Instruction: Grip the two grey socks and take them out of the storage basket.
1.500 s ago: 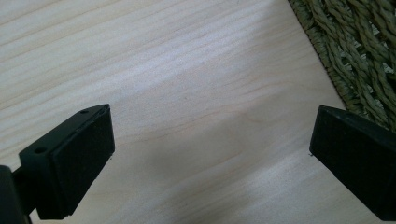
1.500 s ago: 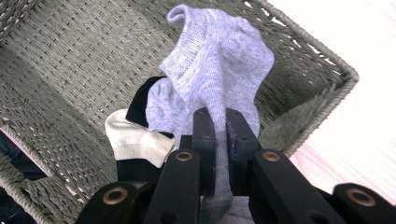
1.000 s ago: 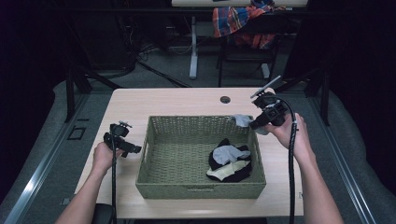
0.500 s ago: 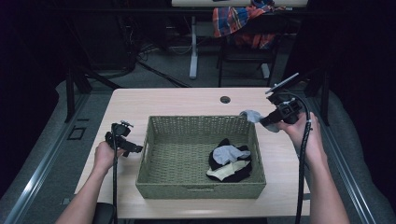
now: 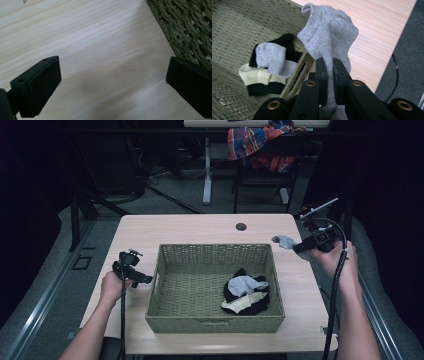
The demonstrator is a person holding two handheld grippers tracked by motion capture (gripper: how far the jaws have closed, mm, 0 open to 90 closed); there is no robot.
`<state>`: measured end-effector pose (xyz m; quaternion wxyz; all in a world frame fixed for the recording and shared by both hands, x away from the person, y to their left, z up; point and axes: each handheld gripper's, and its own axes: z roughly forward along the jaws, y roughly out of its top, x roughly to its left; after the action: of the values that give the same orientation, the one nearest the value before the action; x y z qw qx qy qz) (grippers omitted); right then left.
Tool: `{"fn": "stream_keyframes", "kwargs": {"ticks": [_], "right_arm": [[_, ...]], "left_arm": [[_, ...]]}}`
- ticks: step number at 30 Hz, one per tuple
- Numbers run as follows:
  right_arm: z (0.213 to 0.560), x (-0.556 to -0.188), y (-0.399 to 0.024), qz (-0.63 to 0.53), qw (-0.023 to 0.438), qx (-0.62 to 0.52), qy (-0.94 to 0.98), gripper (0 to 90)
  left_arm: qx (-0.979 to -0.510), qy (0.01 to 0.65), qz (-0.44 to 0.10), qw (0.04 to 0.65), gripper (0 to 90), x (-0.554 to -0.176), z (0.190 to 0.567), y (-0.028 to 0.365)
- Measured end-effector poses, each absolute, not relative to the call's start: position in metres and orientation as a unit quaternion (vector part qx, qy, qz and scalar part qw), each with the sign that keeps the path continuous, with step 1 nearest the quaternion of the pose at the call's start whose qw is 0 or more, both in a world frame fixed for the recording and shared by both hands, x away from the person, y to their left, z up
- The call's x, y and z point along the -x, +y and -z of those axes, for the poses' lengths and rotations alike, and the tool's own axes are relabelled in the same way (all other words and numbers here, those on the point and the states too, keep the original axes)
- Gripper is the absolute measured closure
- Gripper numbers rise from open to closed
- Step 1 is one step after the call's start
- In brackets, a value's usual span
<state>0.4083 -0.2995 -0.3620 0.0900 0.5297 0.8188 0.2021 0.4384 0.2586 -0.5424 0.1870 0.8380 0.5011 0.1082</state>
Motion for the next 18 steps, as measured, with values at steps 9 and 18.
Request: {"fn": "stream_keyframes", "kwargs": {"ticks": [9, 18], "right_arm": [[0.375, -0.413, -0.317, -0.190, 0.088, -0.556, 0.804, 85.1], [0.396, -0.422, -0.325, -0.175, 0.077, -0.572, 0.798, 85.0]], "left_arm": [[-0.843, 0.494, -0.106, 0.186, 0.0, -0.442, 0.542, 0.253], [-0.841, 0.495, -0.108, 0.187, 0.0, -0.442, 0.541, 0.254]]}}
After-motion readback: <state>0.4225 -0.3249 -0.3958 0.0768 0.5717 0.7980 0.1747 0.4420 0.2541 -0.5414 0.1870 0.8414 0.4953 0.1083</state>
